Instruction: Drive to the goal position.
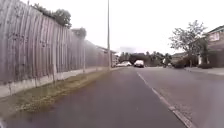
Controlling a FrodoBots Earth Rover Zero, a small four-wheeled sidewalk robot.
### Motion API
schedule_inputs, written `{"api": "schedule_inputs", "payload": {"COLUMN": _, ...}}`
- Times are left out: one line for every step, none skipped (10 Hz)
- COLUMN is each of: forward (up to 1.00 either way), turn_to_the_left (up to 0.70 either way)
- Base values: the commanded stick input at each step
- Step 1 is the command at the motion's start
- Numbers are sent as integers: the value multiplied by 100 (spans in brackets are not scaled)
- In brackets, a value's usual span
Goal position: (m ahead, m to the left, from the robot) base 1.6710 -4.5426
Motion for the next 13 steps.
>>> {"api": "schedule_inputs", "payload": {"forward": 100, "turn_to_the_left": -39}}
{"api": "schedule_inputs", "payload": {"forward": 100, "turn_to_the_left": -36}}
{"api": "schedule_inputs", "payload": {"forward": 100, "turn_to_the_left": 0}}
{"api": "schedule_inputs", "payload": {"forward": 100, "turn_to_the_left": 0}}
{"api": "schedule_inputs", "payload": {"forward": 100, "turn_to_the_left": 0}}
{"api": "schedule_inputs", "payload": {"forward": 100, "turn_to_the_left": 0}}
{"api": "schedule_inputs", "payload": {"forward": 100, "turn_to_the_left": 0}}
{"api": "schedule_inputs", "payload": {"forward": 100, "turn_to_the_left": 0}}
{"api": "schedule_inputs", "payload": {"forward": 100, "turn_to_the_left": 0}}
{"api": "schedule_inputs", "payload": {"forward": 100, "turn_to_the_left": 0}}
{"api": "schedule_inputs", "payload": {"forward": 100, "turn_to_the_left": 0}}
{"api": "schedule_inputs", "payload": {"forward": 100, "turn_to_the_left": -9}}
{"api": "schedule_inputs", "payload": {"forward": 100, "turn_to_the_left": -37}}
